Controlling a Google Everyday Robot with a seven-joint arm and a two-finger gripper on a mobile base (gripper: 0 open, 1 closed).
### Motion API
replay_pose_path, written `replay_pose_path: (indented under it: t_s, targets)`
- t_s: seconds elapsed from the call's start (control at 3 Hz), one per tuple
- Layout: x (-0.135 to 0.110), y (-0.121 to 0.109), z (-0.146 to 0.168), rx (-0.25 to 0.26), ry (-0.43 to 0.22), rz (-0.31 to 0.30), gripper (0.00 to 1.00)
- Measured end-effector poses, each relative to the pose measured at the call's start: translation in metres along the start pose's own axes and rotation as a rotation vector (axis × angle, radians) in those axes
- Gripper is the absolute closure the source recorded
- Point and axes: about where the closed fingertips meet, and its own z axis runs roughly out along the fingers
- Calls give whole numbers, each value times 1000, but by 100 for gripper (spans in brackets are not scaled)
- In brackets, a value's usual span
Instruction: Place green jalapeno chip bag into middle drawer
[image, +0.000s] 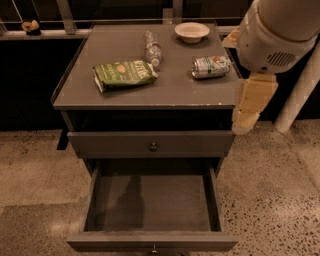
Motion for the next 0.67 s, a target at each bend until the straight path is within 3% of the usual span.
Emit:
replay_pose_path:
  t_s: [0.33,0.67]
  targets:
    - [-64,-19,-3,74,-44,-172,0]
    - [-64,-19,-3,74,-44,-172,0]
